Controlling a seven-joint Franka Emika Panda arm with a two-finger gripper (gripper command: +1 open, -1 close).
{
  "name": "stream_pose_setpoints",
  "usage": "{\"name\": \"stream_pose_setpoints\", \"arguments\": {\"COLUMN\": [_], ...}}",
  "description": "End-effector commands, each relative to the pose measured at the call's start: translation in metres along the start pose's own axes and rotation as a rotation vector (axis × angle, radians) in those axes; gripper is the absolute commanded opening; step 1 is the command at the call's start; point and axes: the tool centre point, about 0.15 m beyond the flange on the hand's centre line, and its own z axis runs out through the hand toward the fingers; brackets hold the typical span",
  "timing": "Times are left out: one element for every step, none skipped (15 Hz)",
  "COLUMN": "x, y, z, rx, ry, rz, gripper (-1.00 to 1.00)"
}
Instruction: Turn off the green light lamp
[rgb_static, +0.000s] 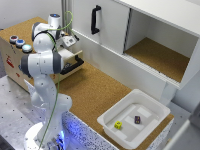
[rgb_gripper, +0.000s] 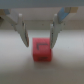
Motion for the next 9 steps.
{"name": "stream_pose_setpoints", "arguments": {"x": [0.007, 0.006, 0.005, 0.005, 0.005, 0.008, 0.01, 0.013, 0.016], "y": [-0.003, -0.006, -0.01, -0.014, -0.02, -0.029, -0.038, -0.046, -0.055], "z": [-0.037, -0.05, -0.064, -0.077, -0.088, -0.102, -0.114, -0.123, -0.135], "rx": [0.021, 0.011, 0.008, 0.009, 0.004, -0.011, -0.018, -0.028, -0.043], "ry": [0.002, 0.003, 0.003, 0.007, -0.002, -0.018, -0.025, -0.041, -0.038], "rz": [0.016, 0.019, 0.028, 0.032, 0.035, 0.027, 0.022, 0.027, 0.031], "gripper": [1.0, 1.0, 1.0, 1.0, 1.0, 1.0, 1.0, 1.0, 1.0]}}
